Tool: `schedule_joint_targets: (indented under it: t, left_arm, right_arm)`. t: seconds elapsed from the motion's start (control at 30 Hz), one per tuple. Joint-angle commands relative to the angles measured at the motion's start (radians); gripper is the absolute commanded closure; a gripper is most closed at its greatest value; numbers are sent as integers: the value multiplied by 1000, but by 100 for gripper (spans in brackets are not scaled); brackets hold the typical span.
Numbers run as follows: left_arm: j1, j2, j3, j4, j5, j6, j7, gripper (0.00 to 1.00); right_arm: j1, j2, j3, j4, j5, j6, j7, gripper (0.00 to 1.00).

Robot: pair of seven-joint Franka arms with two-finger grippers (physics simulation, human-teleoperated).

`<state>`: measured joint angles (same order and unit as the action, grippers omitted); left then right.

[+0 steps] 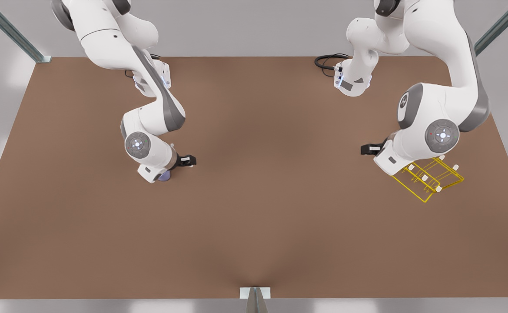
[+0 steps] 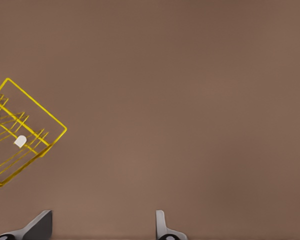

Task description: Place the cup on the cup holder

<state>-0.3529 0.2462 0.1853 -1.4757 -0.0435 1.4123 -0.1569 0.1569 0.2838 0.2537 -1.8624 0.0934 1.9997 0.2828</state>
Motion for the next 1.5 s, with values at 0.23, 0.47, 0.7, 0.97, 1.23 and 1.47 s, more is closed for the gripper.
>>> schedule_joint_targets:
  t: [0.23, 0.47, 0.7, 0.97, 1.23, 1.47]
  left_arm:
    - [0, 15, 0, -1, 1, 10, -10, 0]
    - [0, 30, 0, -3, 1, 7, -10, 0]
    - [0, 38, 0, -1, 1, 5, -10, 0]
    - [0, 38, 0, -1, 1, 4, -10, 0]
    - [0, 41, 0, -1, 1, 2, -10, 0]
    - [0, 42, 0, -1, 1, 4, -10, 0]
  right_arm:
    - [-16, 29, 22, -67, -1, 168, 236, 0]
    - [-59, -15, 12, -219, -7, 271, 167, 0]
    - [-125, 11, 12, -247, -40, 323, 88, 0]
    - [-138, 17, 10, -282, -84, 349, 82, 0]
    - [-138, 71, 10, -297, -104, 395, 82, 0]
    - [-157, 83, 10, -296, -104, 416, 82, 79]
